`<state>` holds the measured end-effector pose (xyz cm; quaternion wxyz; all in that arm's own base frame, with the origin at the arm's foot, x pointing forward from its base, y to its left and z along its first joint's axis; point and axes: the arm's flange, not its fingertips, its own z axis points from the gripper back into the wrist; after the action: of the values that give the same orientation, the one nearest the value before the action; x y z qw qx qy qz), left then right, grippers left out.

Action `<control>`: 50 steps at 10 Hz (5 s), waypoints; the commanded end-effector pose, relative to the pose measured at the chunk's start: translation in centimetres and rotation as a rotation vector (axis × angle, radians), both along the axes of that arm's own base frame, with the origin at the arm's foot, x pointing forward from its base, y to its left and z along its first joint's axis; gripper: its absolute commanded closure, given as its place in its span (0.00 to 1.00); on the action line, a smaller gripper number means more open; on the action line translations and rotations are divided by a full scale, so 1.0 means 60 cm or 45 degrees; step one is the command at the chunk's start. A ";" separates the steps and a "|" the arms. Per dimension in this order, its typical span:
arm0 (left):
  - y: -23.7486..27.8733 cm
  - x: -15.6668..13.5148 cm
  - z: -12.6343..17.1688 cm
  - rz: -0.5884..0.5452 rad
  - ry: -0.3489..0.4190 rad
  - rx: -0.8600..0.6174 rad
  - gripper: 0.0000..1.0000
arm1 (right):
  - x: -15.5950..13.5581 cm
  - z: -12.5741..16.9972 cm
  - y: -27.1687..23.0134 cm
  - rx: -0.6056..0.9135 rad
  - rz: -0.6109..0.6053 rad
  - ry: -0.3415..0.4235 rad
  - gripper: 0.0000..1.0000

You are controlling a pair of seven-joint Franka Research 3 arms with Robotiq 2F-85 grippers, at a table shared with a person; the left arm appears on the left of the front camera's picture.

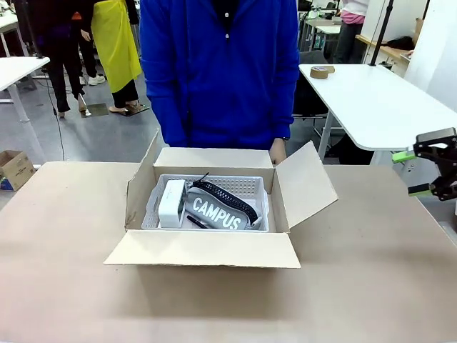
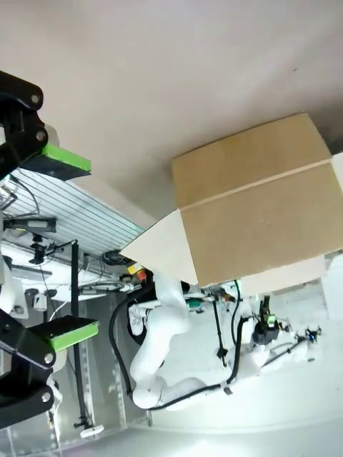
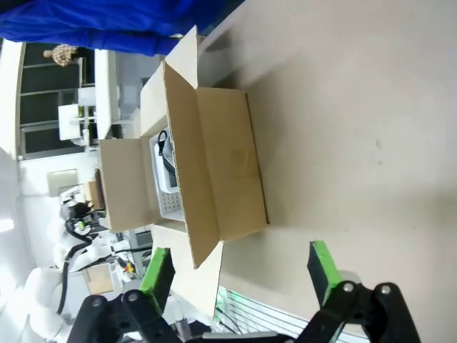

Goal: Pack the gift set into the box.
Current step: Lift both hands away from the flaps of the Package Box, then press and hold the closed box until the human finishes sealing it.

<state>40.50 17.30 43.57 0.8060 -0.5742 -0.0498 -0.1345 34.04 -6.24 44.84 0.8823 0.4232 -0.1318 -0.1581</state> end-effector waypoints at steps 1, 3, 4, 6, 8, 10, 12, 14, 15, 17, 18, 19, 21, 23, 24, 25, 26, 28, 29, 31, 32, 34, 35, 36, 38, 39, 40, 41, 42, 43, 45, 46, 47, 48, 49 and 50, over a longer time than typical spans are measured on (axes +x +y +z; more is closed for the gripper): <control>-0.010 -0.021 -0.003 0.011 0.012 0.027 0.00 | -0.007 0.014 -0.004 -0.011 -0.033 0.005 0.00; -0.010 -0.021 -0.003 0.011 0.012 0.027 0.00 | -0.007 0.014 -0.004 -0.011 -0.033 0.005 0.00; -0.010 -0.021 -0.003 0.011 0.012 0.027 0.00 | -0.007 0.014 -0.004 -0.011 -0.033 0.005 0.00; -0.010 -0.021 -0.003 0.011 0.012 0.027 0.00 | -0.007 0.014 -0.004 -0.011 -0.033 0.005 0.00; -0.010 -0.021 -0.003 0.011 0.012 0.027 0.00 | -0.007 0.014 -0.004 -0.011 -0.033 0.005 0.00; -0.010 -0.021 -0.003 0.011 0.012 0.027 0.00 | -0.007 0.014 -0.004 -0.011 -0.033 0.005 0.00; -0.010 -0.021 -0.003 0.011 0.012 0.027 0.00 | -0.007 0.014 -0.004 -0.011 -0.033 0.005 0.00; -0.010 -0.021 -0.003 0.011 0.012 0.027 0.00 | -0.007 0.014 -0.004 -0.011 -0.033 0.005 0.00; -0.010 -0.021 -0.003 0.011 0.012 0.027 0.00 | -0.007 0.014 -0.004 -0.011 -0.033 0.005 0.00; -0.010 -0.021 -0.003 0.011 0.012 0.027 0.00 | -0.007 0.014 -0.004 -0.011 -0.033 0.005 0.00; -0.010 -0.021 -0.003 0.011 0.012 0.027 0.00 | -0.007 0.014 -0.004 -0.011 -0.033 0.005 0.00; -0.010 -0.021 -0.003 0.011 0.012 0.027 0.00 | -0.007 0.014 -0.004 -0.011 -0.033 0.005 0.00; -0.010 -0.021 -0.003 0.011 0.012 0.027 0.00 | -0.007 0.014 -0.004 -0.011 -0.033 0.005 0.00; -0.010 -0.021 -0.003 0.011 0.012 0.027 0.00 | -0.007 0.014 -0.004 -0.011 -0.033 0.005 0.00; -0.010 -0.021 -0.003 0.011 0.012 0.027 0.00 | -0.007 0.014 -0.004 -0.011 -0.033 0.005 0.00; -0.010 -0.021 -0.003 0.011 0.012 0.027 0.00 | -0.007 0.014 -0.004 -0.011 -0.033 0.005 0.00; -0.010 -0.021 -0.003 0.011 0.012 0.027 0.00 | -0.007 0.014 -0.004 -0.011 -0.033 0.005 0.00; -0.010 -0.021 -0.003 0.011 0.012 0.027 0.00 | -0.007 0.014 -0.004 -0.011 -0.033 0.005 0.00; -0.010 -0.021 -0.003 0.011 0.012 0.027 0.00 | -0.007 0.014 -0.004 -0.011 -0.033 0.005 0.00; -0.010 -0.021 -0.003 0.011 0.012 0.027 0.00 | -0.007 0.014 -0.004 -0.011 -0.033 0.005 0.00; -0.010 -0.021 -0.003 0.011 0.012 0.027 0.00 | -0.007 0.014 -0.004 -0.011 -0.033 0.005 0.00; -0.010 -0.021 -0.003 0.011 0.012 0.027 0.00 | -0.007 0.014 -0.004 -0.011 -0.033 0.005 0.00; -0.010 -0.021 -0.003 0.011 0.012 0.027 0.00 | -0.007 0.014 -0.004 -0.011 -0.033 0.005 0.00; -0.010 -0.021 -0.003 0.011 0.012 0.027 0.00 | -0.007 0.014 -0.004 -0.011 -0.033 0.005 0.00; -0.010 -0.021 -0.003 0.011 0.012 0.027 0.00 | -0.007 0.014 -0.004 -0.011 -0.033 0.005 0.00; -0.010 -0.021 -0.003 0.011 0.012 0.027 0.00 | -0.007 0.014 -0.004 -0.011 -0.033 0.005 0.00; -0.010 -0.016 -0.002 0.008 0.020 0.016 0.00 | -0.004 0.012 -0.006 -0.025 -0.028 -0.004 0.00; -0.090 0.022 0.018 -0.397 -0.297 0.155 0.00 | 0.041 0.042 0.075 -0.244 0.194 -0.180 0.00; -0.193 0.051 0.015 -0.670 -0.542 0.238 0.00 | 0.084 0.052 0.197 -0.425 0.463 -0.409 0.00; -0.283 0.063 -0.007 -0.920 -0.734 0.202 0.00 | 0.110 0.041 0.303 -0.392 0.703 -0.586 0.00; -0.397 0.080 -0.063 -1.067 -0.809 -0.008 0.00 | 0.105 -0.006 0.431 -0.112 1.051 -0.761 0.00; -0.407 0.088 -0.073 -0.972 -0.657 -0.035 0.00 | 0.088 -0.018 0.424 -0.073 1.212 -0.569 0.00; -0.417 0.068 -0.019 -0.845 -0.555 0.196 0.00 | 0.046 0.042 0.450 -0.339 0.759 -0.467 0.00; -0.417 0.068 -0.019 -0.845 -0.555 0.196 0.00 | 0.046 0.042 0.450 -0.339 0.759 -0.467 0.00; -0.464 0.078 -0.065 -0.956 -0.638 0.118 0.00 | 0.057 0.004 0.493 -0.277 0.952 -0.542 0.00; -0.520 0.091 -0.062 -0.978 -0.946 -0.017 0.00 | 0.088 0.006 0.529 -0.232 1.361 -0.756 0.00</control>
<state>45.46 -10.75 40.51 0.6822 -0.4640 -0.0572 -0.5622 37.39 23.39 45.78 0.8588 0.3682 -0.1637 0.3164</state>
